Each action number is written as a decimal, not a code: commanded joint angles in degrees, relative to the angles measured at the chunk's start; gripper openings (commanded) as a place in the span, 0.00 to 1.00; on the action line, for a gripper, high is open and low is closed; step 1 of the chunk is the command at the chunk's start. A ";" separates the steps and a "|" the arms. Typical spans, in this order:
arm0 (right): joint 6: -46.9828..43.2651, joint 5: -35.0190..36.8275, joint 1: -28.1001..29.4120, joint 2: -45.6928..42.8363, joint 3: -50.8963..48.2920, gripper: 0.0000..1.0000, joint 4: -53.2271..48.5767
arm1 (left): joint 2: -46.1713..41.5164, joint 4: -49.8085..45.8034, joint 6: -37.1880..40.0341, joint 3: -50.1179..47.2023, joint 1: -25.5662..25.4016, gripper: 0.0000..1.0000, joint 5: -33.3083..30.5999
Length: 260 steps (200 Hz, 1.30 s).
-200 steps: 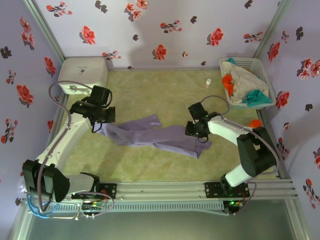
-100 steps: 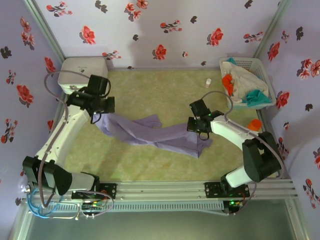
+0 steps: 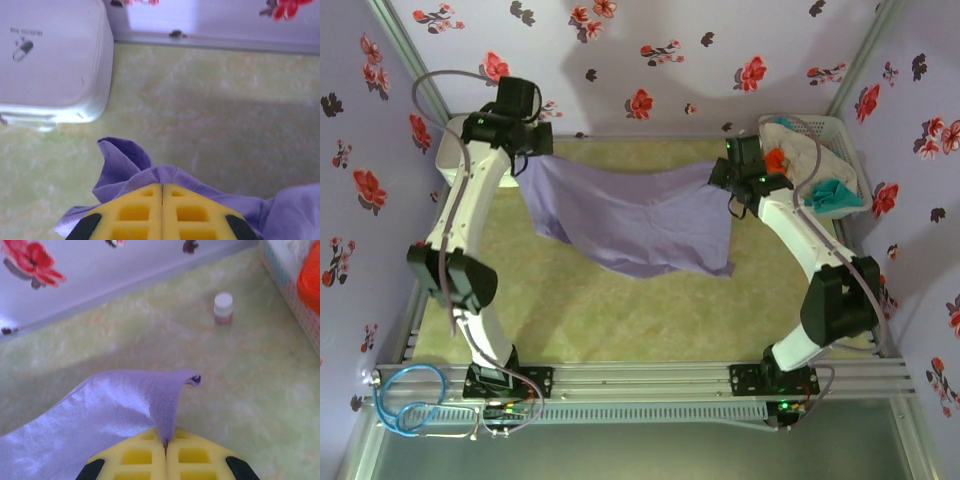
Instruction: Fold and stack the t-shirts
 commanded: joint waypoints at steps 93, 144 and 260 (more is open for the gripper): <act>-1.79 -6.25 -3.60 18.57 18.26 0.96 -8.61 | 24.52 -6.77 -2.97 21.97 5.16 0.49 9.10; 0.68 -9.78 -2.83 7.83 3.53 0.99 -10.42 | 2.82 4.66 -4.98 -13.81 4.71 0.51 10.12; -0.32 -8.61 2.70 -0.42 -24.55 0.77 -2.30 | -23.66 19.04 -13.26 -61.59 0.94 0.44 13.50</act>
